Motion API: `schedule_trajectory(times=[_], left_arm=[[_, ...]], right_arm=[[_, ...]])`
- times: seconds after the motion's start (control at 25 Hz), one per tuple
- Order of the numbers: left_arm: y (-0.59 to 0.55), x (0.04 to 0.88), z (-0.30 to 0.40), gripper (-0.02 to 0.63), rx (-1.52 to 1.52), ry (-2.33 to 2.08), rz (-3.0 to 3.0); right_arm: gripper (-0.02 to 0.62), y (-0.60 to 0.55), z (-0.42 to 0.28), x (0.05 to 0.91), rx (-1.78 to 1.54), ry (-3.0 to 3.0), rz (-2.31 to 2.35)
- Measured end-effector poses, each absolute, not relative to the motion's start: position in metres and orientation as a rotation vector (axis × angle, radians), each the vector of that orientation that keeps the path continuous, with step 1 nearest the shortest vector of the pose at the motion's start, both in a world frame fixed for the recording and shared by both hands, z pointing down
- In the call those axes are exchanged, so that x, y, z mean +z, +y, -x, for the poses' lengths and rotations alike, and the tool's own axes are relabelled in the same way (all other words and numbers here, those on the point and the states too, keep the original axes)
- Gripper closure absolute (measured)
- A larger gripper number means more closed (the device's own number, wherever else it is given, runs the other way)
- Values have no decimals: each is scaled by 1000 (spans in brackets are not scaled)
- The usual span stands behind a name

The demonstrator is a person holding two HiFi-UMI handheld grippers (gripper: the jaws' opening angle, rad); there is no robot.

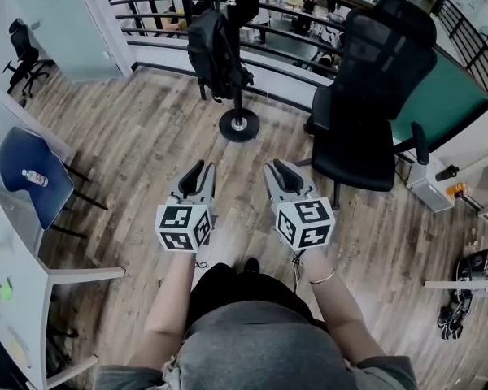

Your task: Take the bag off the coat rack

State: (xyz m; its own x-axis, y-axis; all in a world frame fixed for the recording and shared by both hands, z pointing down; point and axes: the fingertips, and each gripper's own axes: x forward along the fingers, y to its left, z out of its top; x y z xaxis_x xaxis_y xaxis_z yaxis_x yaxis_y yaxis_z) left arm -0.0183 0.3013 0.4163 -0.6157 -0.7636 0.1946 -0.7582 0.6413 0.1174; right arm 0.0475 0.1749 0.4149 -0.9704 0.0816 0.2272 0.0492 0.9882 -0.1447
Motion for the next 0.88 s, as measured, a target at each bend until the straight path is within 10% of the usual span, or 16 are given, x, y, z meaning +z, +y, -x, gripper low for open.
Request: schedule_trajectory(times=[0.88], left_arm=[[255, 428, 142, 354, -139, -2630, -1169]], right_arm=[[325, 121, 60, 426, 313, -2897, 109]])
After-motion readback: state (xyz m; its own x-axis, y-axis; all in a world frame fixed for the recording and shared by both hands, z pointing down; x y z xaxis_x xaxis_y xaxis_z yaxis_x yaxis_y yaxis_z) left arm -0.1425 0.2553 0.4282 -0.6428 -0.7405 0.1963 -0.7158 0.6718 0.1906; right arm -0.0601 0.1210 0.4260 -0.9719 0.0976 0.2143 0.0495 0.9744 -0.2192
